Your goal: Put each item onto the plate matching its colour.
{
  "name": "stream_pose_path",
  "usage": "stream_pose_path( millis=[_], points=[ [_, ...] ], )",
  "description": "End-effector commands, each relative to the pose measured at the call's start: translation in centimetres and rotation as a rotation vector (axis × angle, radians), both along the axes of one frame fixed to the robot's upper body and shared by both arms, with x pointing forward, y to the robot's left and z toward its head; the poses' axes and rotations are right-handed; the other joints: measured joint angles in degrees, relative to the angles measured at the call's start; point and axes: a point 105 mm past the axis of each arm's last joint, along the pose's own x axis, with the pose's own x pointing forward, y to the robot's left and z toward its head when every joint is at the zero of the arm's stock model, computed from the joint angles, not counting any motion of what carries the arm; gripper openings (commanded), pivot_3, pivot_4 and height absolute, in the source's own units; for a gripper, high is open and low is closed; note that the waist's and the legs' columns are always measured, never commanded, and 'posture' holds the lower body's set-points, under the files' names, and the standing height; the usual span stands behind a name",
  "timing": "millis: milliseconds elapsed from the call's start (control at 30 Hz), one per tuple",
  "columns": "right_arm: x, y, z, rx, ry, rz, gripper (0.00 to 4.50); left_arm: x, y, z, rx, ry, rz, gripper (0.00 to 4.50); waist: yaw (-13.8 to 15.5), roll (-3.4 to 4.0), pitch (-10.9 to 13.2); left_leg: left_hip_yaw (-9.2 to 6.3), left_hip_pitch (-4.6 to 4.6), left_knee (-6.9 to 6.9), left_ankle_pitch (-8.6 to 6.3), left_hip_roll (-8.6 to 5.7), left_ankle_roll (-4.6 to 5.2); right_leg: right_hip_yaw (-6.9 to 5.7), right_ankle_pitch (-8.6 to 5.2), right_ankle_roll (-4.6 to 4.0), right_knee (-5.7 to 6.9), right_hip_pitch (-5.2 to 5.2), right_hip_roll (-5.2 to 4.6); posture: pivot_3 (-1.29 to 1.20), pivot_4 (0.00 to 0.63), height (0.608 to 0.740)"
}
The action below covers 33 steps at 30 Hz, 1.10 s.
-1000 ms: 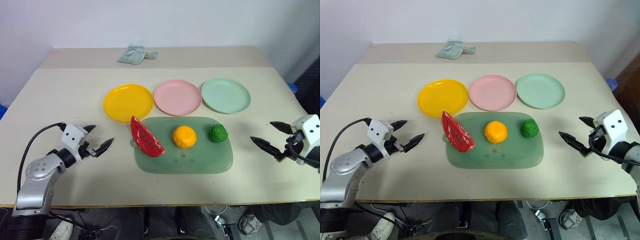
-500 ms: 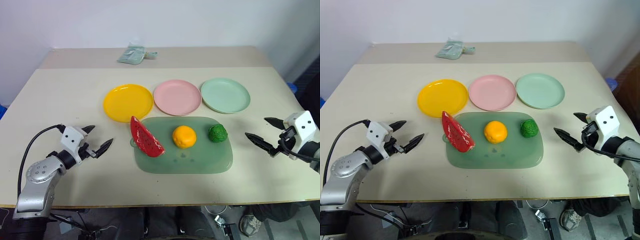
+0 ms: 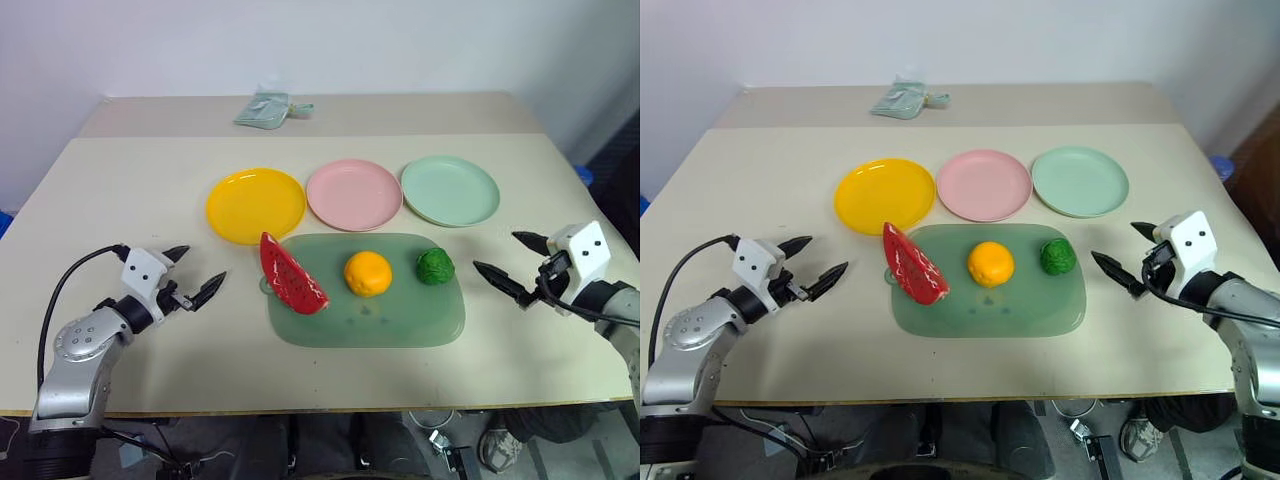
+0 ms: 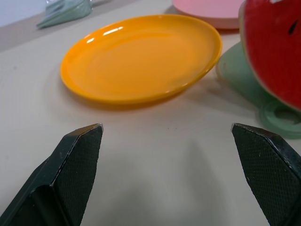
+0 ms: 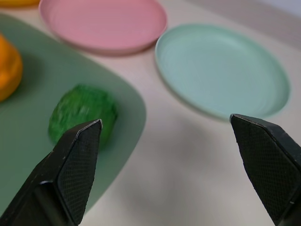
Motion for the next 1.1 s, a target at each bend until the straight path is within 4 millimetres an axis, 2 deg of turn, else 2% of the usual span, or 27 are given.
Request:
stream_pose_path(
  millis=[33,133,233,400,467,567,733,867,1000,1100],
  points=[
    [0.2,0.7,1.3,-0.009,-0.051,0.036,4.46,-0.5,-0.2,1.9,-0.013,-0.042,0.004,4.50,0.0,0.00,0.0,0.00,0.00,0.00,0.00,0.00,0.00,0.00,0.00,0.00,0.00,0.00,0.00,0.00,0.150,0.740],
    [0.5,0.8,1.0,-0.004,-0.050,0.037,4.46,-1.2,-0.9,2.6,-0.088,-0.007,-0.022,4.50,0.1,0.00,0.0,0.00,0.00,0.00,0.00,0.00,0.01,0.00,0.00,0.00,-0.01,0.01,0.00,0.00,0.150,0.740],
    [0.6,1.1,0.5,0.005,-0.043,0.044,4.46,-1.9,-2.0,4.2,-0.158,-0.007,-0.052,4.50,0.1,0.00,0.0,0.00,0.00,0.01,0.00,0.00,0.01,0.00,0.00,0.00,-0.01,0.02,0.00,0.00,0.150,0.740],
    [0.9,2.0,0.2,0.030,-0.042,0.079,4.46,-2.7,-7.2,8.5,-0.267,-0.016,-0.220,4.50,0.2,-0.01,0.0,-0.01,-0.01,0.06,0.00,0.00,0.00,-0.01,0.00,0.01,0.01,0.04,0.00,0.00,0.150,0.740],
    [1.0,2.4,0.1,0.033,-0.044,0.095,4.46,-2.3,-8.6,8.4,-0.278,0.052,-0.214,4.50,0.2,0.00,0.0,-0.01,-0.01,0.09,0.00,-0.01,0.00,-0.01,0.01,0.02,0.01,0.06,0.00,0.00,0.150,0.740],
    [0.6,3.3,0.6,0.053,-0.045,0.142,4.46,-2.1,-10.4,7.7,-0.200,0.116,-0.205,4.50,0.1,0.02,0.0,-0.01,0.01,0.09,0.01,-0.02,-0.01,-0.01,0.01,0.02,0.03,0.06,0.04,0.00,0.150,0.740],
    [-1.1,5.7,1.3,0.057,0.002,0.286,4.46,-0.9,-11.4,6.4,-0.178,0.249,-0.082,4.50,0.1,0.00,0.0,-0.02,0.00,0.11,0.03,-0.01,-0.02,-0.01,0.01,0.03,0.09,0.06,0.11,0.00,0.150,0.740],
    [-1.5,7.1,1.9,0.064,-0.001,0.337,4.46,-0.4,-12.6,6.0,-0.200,0.313,-0.034,4.50,0.3,-0.04,0.0,-0.03,0.00,0.23,0.02,-0.02,0.00,-0.01,0.02,0.04,0.08,0.11,0.11,0.00,0.150,0.740],
    [-1.6,7.8,1.6,0.072,0.005,0.347,4.46,-0.6,-13.9,4.8,-0.199,0.403,-0.016,4.50,0.3,-0.05,0.0,-0.03,0.00,0.24,0.15,-0.03,-0.23,-0.01,0.02,0.04,0.09,0.10,0.13,0.00,0.150,0.740],
    [-2.0,8.6,1.5,0.088,0.024,0.384,4.46,-0.4,-14.1,3.9,-0.148,0.458,0.030,4.50,0.3,-0.06,0.0,-0.03,0.00,0.24,0.19,-0.03,-0.30,-0.01,0.02,0.04,0.10,0.10,0.15,0.00,0.150,0.740]
  ],
)
